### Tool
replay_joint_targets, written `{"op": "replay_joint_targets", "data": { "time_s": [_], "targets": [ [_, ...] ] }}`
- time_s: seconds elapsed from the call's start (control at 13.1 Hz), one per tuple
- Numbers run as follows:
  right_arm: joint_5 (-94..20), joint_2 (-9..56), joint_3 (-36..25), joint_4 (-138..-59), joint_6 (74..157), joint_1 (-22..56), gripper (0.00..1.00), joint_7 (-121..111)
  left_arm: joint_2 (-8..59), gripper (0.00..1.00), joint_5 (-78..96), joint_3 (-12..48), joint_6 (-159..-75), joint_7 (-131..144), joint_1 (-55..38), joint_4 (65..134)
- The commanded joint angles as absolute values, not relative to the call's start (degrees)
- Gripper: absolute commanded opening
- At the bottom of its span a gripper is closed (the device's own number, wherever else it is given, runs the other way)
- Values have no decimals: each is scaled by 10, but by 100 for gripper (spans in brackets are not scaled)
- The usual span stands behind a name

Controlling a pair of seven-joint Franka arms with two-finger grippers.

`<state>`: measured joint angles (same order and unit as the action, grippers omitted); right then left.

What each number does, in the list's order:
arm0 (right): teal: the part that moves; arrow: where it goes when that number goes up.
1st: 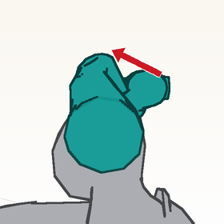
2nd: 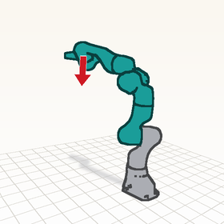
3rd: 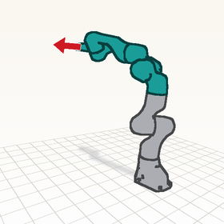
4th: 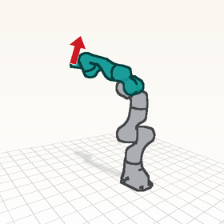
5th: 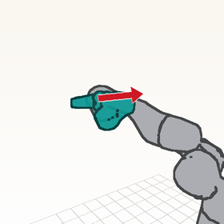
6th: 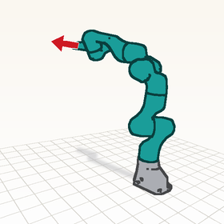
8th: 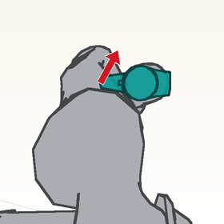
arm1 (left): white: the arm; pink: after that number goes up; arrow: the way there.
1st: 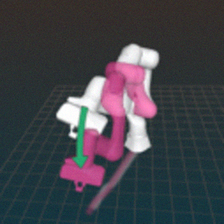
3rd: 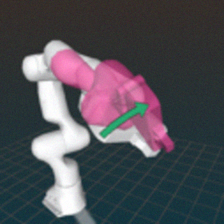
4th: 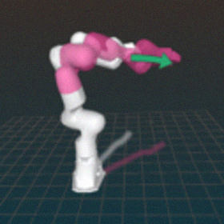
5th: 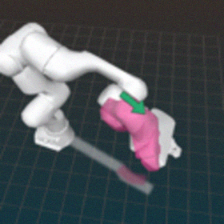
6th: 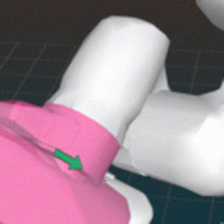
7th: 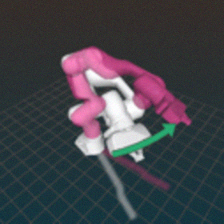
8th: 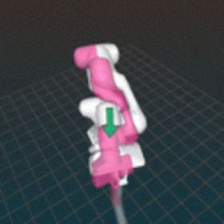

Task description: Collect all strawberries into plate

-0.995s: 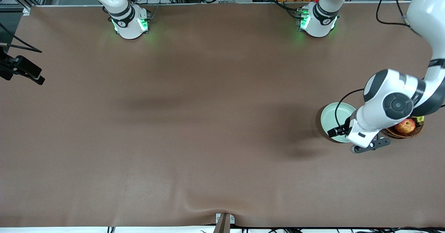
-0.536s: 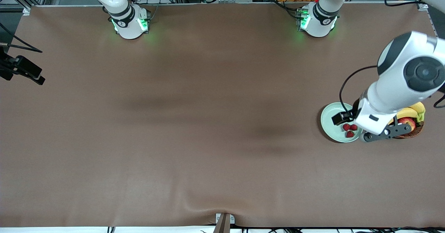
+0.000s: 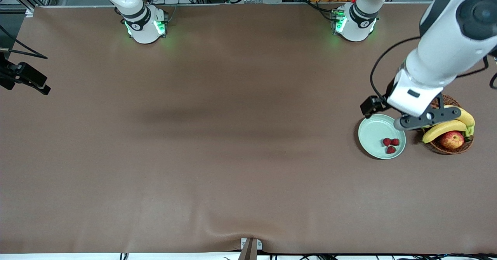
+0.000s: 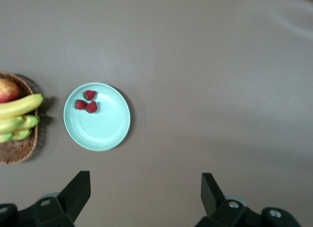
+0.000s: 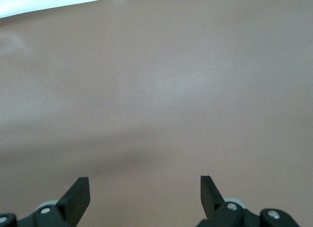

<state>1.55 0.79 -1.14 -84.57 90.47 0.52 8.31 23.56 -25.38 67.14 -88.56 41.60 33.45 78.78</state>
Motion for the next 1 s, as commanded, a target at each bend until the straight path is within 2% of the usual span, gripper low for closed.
{"op": "replay_joint_targets", "data": {
  "time_s": [0.0,0.38,0.54,0.77,0.92],
  "targets": [
    [23,16,-16,-830,895,11,100,79,170,100,-187,559,-869,382,275,773],
    [23,16,-16,-831,894,10,100,13,75,100,-49,253,-870,260,109,775],
    [23,16,-17,-831,894,10,100,13,50,100,-19,152,-865,202,59,785],
    [22,16,-17,-831,894,10,100,13,12,100,19,66,-845,154,19,827],
    [22,16,-17,-831,894,9,100,13,-27,100,21,50,-845,147,7,873]
  ]
}}
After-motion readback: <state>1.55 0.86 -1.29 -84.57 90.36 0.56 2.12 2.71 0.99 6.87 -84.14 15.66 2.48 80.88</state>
